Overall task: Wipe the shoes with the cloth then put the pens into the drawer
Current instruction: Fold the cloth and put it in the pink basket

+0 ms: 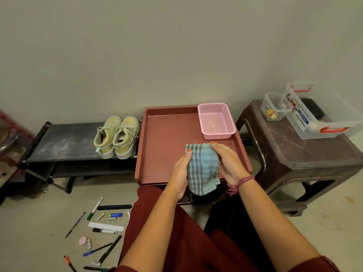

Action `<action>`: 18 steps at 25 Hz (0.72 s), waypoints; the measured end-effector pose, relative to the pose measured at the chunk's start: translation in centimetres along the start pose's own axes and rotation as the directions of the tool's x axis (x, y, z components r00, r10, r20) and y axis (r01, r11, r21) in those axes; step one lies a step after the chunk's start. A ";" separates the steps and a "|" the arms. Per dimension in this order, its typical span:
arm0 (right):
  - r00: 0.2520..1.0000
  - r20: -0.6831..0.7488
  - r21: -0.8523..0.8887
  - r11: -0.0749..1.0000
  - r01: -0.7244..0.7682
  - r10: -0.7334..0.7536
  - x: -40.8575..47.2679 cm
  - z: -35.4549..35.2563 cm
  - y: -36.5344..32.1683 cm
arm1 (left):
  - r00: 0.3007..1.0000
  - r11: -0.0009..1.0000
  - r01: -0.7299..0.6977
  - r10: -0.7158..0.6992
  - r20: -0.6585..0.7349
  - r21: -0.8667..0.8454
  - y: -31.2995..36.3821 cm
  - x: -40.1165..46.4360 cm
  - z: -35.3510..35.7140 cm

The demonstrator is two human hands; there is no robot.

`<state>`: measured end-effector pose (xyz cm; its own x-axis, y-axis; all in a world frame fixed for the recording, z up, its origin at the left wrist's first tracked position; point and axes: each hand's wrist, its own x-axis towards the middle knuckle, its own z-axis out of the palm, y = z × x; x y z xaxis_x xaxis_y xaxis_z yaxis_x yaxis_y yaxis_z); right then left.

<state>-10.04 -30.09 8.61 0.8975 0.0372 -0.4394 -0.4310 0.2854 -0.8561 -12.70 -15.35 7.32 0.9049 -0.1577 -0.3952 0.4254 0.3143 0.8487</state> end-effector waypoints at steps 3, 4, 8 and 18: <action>0.990 0.138 0.101 0.993 -0.058 0.044 0.6 -0.8 -1.0 | 1.000 1.000 0.003 -0.004 0.028 0.015 0.7 1.1 0.2; 0.978 0.195 0.108 0.990 -0.089 0.067 0.7 -1.1 -1.5 | 0.999 1.000 -0.001 0.000 0.043 0.028 0.9 1.5 0.3; 0.974 0.225 -0.063 0.998 -0.010 0.024 1.7 -2.0 -3.4 | 0.996 0.995 -0.039 0.032 0.081 0.093 1.0 3.1 0.5; 0.871 0.491 -0.696 0.600 0.395 -0.004 3.1 -4.2 -7.3 | 0.983 0.975 -0.117 0.087 0.160 0.190 0.9 5.6 0.5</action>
<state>-4.53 -36.09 12.35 0.8296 0.5013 -0.2460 0.0308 -0.4810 -0.8762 -7.23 -16.47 6.02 0.9254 -0.2774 -0.2583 0.3067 0.1474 0.9403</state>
